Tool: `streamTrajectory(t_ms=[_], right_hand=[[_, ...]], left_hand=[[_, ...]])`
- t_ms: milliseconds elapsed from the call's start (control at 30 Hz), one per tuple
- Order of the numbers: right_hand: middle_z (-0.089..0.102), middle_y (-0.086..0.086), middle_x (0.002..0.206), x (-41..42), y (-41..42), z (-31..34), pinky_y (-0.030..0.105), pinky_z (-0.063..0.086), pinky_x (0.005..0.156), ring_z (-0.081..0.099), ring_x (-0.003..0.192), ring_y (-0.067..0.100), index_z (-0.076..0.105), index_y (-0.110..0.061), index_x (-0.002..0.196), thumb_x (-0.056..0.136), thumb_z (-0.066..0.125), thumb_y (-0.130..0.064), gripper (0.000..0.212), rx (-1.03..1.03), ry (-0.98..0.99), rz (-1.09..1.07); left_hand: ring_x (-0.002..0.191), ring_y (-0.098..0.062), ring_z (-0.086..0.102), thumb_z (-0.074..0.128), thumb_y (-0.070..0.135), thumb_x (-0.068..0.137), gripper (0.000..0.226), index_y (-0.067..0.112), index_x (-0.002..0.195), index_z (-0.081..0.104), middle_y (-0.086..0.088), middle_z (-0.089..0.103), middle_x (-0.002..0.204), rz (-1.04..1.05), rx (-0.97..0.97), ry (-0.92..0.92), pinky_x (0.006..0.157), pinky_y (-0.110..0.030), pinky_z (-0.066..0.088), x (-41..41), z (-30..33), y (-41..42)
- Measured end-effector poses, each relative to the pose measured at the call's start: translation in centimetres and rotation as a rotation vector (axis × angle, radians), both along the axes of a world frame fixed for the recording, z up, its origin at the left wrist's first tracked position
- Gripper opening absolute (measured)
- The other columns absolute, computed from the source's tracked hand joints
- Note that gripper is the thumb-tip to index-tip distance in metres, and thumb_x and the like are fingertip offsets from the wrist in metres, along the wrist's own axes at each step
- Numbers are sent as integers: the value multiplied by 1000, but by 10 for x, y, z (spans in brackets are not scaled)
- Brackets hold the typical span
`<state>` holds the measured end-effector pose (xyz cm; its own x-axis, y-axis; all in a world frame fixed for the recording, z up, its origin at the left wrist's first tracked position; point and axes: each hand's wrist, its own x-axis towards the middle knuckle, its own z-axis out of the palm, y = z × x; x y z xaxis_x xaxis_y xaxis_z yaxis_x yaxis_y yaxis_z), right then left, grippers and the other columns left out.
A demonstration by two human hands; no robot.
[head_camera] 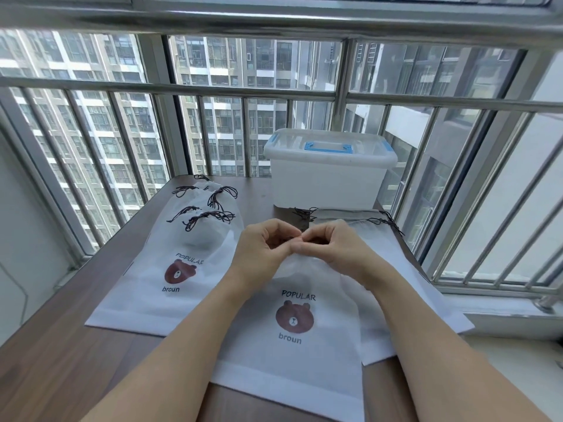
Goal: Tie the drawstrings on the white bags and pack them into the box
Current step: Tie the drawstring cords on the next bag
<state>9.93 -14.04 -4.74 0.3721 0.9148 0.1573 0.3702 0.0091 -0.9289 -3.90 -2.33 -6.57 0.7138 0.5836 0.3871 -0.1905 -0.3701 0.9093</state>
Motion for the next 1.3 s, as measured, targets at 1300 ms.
streamTrajectory(t_ms=[1300], right_hand=[[62,5,88,-6,12,-14,33,38,81,51,88,17,63,-8,97,101,58,-18,12,139,164,38]], left_hand=[[87,-10,73,78,15,84,12,12,96,78,0,78,90,14,-144,67,80,-18,54,0,0,-4]])
